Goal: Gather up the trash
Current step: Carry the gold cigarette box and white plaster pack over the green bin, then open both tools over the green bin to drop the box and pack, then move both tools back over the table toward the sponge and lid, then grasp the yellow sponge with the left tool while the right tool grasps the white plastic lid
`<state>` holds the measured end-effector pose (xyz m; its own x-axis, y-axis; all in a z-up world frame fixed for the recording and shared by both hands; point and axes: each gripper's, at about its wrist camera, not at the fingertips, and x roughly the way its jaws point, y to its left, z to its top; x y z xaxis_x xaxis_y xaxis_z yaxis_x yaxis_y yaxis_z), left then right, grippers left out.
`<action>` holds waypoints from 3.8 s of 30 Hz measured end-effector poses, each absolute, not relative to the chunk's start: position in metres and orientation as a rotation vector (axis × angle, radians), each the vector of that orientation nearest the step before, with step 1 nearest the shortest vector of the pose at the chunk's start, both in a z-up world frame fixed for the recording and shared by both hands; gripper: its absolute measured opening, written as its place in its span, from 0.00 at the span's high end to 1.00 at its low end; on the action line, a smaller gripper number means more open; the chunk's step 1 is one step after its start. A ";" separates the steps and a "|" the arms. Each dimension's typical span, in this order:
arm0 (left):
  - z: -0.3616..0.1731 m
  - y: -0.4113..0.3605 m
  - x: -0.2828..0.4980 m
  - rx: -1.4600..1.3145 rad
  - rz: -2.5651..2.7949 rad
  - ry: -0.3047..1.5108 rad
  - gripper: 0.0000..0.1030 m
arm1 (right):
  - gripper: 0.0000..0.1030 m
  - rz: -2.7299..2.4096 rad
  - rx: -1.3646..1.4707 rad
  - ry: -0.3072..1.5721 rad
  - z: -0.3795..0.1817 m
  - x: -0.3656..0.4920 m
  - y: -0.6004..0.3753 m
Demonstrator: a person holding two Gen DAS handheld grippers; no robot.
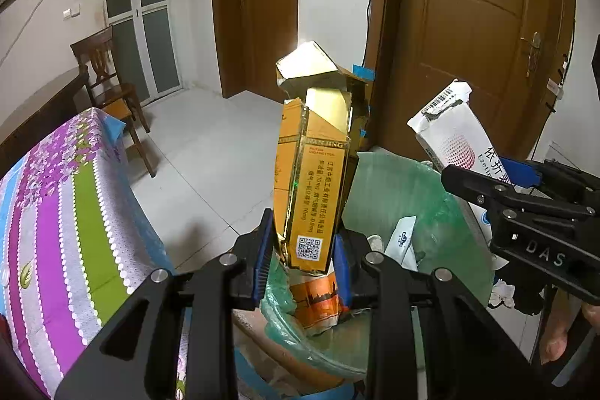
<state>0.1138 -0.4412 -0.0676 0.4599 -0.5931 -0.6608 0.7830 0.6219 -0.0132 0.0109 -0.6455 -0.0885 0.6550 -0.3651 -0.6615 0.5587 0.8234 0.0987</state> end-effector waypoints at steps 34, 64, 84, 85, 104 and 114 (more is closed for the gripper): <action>-0.053 -0.402 0.107 0.309 -0.830 0.626 0.11 | 0.21 -0.501 0.326 0.552 -0.069 -0.028 -0.597; -0.009 -0.190 0.176 0.193 -0.611 0.596 0.05 | 0.05 -0.103 0.161 0.545 -0.019 0.076 -0.409; -0.077 -0.022 0.432 0.054 -0.091 0.958 0.05 | 0.16 0.310 0.099 0.792 -0.056 0.302 -0.272; -0.081 -0.025 0.435 0.068 -0.082 0.966 0.05 | 0.16 0.317 0.105 0.799 -0.059 0.308 -0.270; -0.093 -0.025 0.446 0.024 -0.102 0.953 0.72 | 0.49 0.461 0.056 0.910 -0.097 0.392 -0.221; -0.094 -0.027 0.444 0.020 -0.092 0.950 0.72 | 0.47 0.542 -0.046 0.941 -0.100 0.423 -0.196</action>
<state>0.4441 -0.0273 -0.0937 0.5784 -0.0703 -0.8127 0.0875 0.9959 -0.0239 0.4230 -0.1958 -0.0995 0.4660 0.4219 -0.7777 -0.4607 0.8661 0.1938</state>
